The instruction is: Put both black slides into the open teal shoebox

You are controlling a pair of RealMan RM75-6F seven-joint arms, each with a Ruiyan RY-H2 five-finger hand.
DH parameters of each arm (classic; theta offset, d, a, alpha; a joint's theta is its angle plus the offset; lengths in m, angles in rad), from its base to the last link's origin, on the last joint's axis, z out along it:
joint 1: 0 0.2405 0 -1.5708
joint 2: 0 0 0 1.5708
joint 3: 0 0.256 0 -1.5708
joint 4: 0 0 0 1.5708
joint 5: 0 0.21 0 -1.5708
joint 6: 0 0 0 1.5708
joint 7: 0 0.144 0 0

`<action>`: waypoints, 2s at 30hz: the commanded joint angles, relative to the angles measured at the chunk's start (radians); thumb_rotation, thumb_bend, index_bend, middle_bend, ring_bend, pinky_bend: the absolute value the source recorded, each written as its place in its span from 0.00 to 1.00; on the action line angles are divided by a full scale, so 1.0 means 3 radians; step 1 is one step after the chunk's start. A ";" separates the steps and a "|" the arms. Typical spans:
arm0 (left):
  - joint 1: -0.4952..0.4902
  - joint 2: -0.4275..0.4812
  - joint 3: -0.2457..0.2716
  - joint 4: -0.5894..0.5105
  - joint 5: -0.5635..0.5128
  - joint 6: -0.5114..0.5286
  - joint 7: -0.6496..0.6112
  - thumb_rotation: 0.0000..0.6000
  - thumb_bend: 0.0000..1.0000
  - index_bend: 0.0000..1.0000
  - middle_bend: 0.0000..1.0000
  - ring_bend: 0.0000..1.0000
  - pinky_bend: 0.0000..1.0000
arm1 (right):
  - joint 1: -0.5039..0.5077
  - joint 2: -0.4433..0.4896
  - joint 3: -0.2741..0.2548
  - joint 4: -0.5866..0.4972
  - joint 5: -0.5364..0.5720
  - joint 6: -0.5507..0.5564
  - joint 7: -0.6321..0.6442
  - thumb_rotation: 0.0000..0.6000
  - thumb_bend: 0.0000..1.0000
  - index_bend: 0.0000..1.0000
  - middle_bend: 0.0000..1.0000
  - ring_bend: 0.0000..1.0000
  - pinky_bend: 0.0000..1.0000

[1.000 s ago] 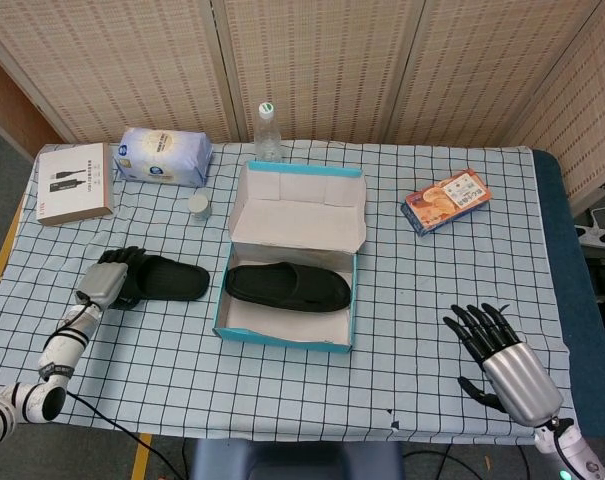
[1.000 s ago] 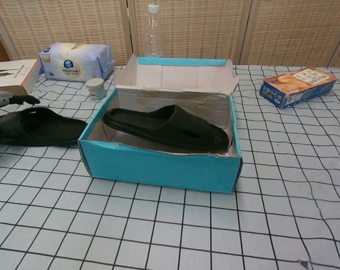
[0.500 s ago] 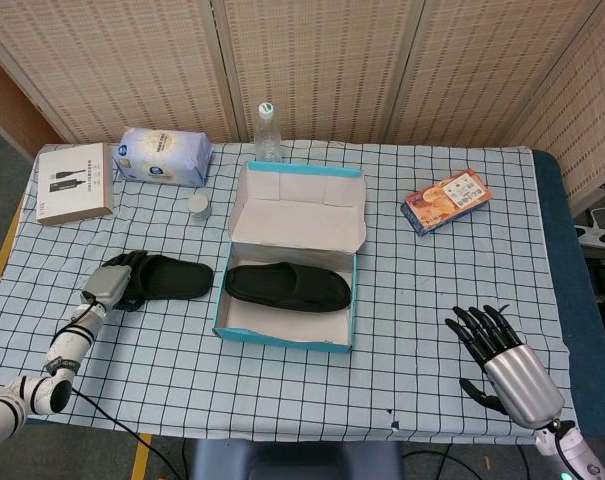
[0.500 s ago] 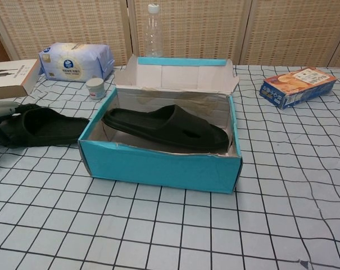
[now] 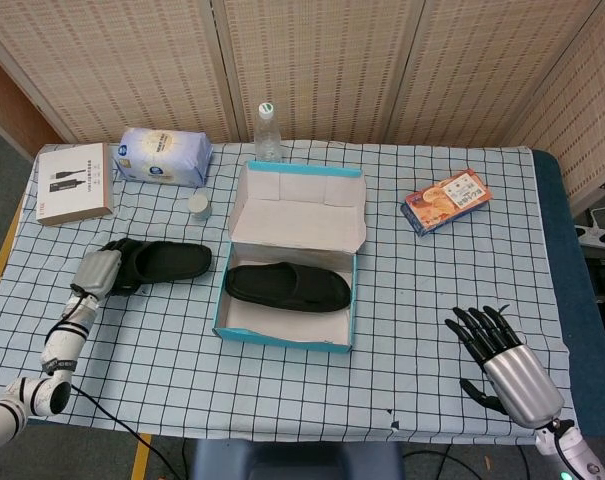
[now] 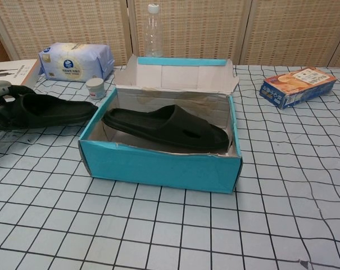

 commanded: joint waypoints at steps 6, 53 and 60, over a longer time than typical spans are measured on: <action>0.0047 0.0356 -0.0216 -0.0429 0.0008 0.0136 -0.0248 1.00 0.47 0.59 0.58 0.55 0.60 | 0.0016 -0.0010 0.0011 -0.0011 0.0005 -0.0072 -0.0021 1.00 0.20 0.00 0.00 0.00 0.00; -0.2900 0.1562 0.0675 -0.2524 -0.2023 -0.1988 -0.0426 1.00 0.48 0.60 0.63 0.61 0.67 | 0.0101 -0.0157 0.0041 0.0307 0.0197 -0.0387 0.0186 1.00 0.20 0.00 0.00 0.00 0.00; -0.3126 0.1562 0.0893 -0.2596 -0.2255 -0.1883 -0.0464 1.00 0.48 0.60 0.66 0.64 0.72 | 0.0153 -0.0166 0.0098 0.0332 0.0220 -0.0392 0.0231 1.00 0.20 0.00 0.00 0.00 0.00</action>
